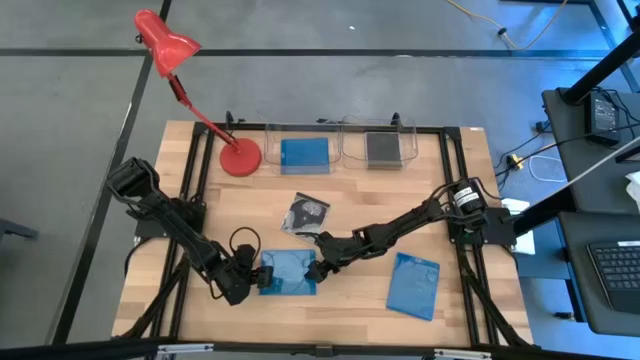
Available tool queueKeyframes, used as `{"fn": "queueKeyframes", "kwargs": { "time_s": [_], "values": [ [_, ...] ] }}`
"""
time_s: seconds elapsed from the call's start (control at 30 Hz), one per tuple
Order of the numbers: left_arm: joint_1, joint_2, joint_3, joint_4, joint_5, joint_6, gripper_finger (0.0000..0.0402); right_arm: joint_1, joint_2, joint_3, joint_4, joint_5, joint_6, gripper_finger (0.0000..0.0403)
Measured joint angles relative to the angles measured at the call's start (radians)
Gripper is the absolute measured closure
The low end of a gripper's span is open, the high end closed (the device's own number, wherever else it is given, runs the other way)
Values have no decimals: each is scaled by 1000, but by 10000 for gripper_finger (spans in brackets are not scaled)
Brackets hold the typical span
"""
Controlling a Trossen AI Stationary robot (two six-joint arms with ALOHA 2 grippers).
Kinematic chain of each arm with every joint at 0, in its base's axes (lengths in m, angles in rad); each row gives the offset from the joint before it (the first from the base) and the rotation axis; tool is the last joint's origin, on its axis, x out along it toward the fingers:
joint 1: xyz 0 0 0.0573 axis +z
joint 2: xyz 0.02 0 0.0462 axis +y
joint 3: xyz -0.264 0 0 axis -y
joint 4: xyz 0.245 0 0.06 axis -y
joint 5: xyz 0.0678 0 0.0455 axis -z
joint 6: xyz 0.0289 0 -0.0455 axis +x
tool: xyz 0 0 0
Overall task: Pick & place jewel cases by type
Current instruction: Put the left blue cd case into the left transparent bin
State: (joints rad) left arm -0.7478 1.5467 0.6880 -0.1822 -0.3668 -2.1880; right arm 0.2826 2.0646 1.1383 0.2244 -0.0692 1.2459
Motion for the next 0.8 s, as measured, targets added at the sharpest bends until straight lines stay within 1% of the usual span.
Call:
{"fn": "queueKeyframes", "kwargs": {
  "time_s": [0.33,0.43,0.53,0.67,0.8],
  "values": [
    [9,0,0,-2,33,1,141,-8,9,-7,103,-15,-24,81],
    [8,2,0,-1,50,0,141,-9,9,-7,129,-15,-64,81],
    [7,11,0,-1,51,0,141,-9,9,-7,141,-17,-73,81],
    [7,21,1,-1,39,4,141,-6,7,-7,143,-67,-74,81],
    [6,22,1,-1,34,9,141,3,7,-7,146,-71,-98,81]
  ]
}}
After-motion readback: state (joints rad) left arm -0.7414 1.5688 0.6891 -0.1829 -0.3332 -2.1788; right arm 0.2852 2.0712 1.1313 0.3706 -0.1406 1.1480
